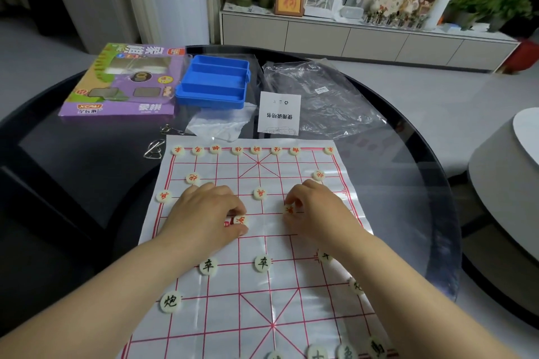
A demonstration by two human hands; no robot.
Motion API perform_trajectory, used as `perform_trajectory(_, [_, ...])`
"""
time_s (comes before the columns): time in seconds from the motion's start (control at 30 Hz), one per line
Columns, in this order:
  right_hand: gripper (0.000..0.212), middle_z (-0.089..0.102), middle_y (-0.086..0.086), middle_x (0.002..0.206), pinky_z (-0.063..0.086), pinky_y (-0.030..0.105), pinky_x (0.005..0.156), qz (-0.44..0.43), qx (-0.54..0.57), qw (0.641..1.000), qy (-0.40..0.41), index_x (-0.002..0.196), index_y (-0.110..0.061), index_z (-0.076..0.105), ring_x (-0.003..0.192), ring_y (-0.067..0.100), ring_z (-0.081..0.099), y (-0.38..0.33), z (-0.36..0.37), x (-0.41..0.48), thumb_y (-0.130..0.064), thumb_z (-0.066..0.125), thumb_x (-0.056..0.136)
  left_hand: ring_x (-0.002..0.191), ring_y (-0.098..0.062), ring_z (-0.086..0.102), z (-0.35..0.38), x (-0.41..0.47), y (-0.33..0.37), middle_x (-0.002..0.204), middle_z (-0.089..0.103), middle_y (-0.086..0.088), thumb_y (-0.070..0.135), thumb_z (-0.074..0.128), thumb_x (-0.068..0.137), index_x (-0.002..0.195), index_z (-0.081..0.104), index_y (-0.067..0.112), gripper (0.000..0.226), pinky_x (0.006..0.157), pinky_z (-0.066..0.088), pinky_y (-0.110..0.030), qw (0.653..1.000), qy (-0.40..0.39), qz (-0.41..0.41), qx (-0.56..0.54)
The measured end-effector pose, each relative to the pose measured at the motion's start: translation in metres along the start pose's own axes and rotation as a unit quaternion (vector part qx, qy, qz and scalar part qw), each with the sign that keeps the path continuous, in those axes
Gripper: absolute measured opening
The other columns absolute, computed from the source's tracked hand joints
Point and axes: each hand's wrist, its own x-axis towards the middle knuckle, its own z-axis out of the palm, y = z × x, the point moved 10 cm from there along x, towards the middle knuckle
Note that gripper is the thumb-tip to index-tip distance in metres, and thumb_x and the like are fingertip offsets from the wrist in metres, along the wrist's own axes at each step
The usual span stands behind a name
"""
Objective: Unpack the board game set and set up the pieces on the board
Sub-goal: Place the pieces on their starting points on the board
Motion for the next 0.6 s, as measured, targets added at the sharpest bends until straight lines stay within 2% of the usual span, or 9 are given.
perform_trajectory(0.07, [0.027,0.053,0.003,0.111,0.04,0.022,0.08,-0.005,0.005,1.0,0.004,0.115,-0.013,0.057,0.104,0.018,0.048,0.001,0.0,0.001,-0.02,0.049,0.09,0.109,-0.004,0.04,-0.001,0.001,-0.001,0.115,0.051,0.018,0.045,0.052,0.086,0.115,0.054,0.033,0.031,0.092,0.023,-0.018,1.0,0.004,-0.002,0.003])
perform_trajectory(0.17, [0.023,0.05,-0.001,0.097,0.029,0.018,0.069,0.007,0.036,0.999,0.038,0.108,-0.012,0.061,0.094,0.014,0.043,0.014,-0.012,0.002,-0.019,0.053,0.088,0.11,-0.004,0.04,-0.004,0.003,-0.001,0.116,0.052,0.017,0.045,0.051,0.087,0.116,0.053,0.032,0.032,0.096,0.024,-0.02,1.0,0.012,-0.004,0.004])
perform_trajectory(0.3, [0.02,0.053,-0.002,0.091,0.028,0.02,0.07,0.053,0.054,0.992,0.1,0.102,-0.011,0.065,0.093,0.014,0.043,0.048,-0.039,0.0,-0.019,0.06,0.084,0.109,-0.005,0.041,-0.005,0.006,0.001,0.117,0.053,0.015,0.043,0.052,0.087,0.117,0.052,0.031,0.033,0.097,0.023,-0.02,1.0,0.012,-0.009,-0.008])
perform_trajectory(0.47, [0.022,0.051,-0.004,0.091,0.031,0.021,0.074,0.063,0.042,0.995,0.067,0.105,-0.013,0.066,0.101,0.018,0.047,0.063,-0.035,-0.003,-0.019,0.06,0.085,0.1,-0.003,0.037,-0.007,0.011,0.009,0.113,0.053,0.016,0.043,0.053,0.086,0.116,0.054,0.031,0.032,0.087,0.021,-0.019,0.999,0.022,-0.007,-0.023])
perform_trajectory(0.6, [0.022,0.051,-0.005,0.09,0.027,0.019,0.07,0.03,0.035,0.997,0.067,0.105,-0.016,0.066,0.091,0.01,0.04,0.049,-0.029,0.003,-0.025,0.06,0.085,0.106,-0.006,0.041,-0.01,0.013,0.012,0.113,0.054,0.016,0.042,0.055,0.085,0.113,0.055,0.031,0.031,0.09,0.022,-0.02,0.999,0.028,-0.01,-0.034])
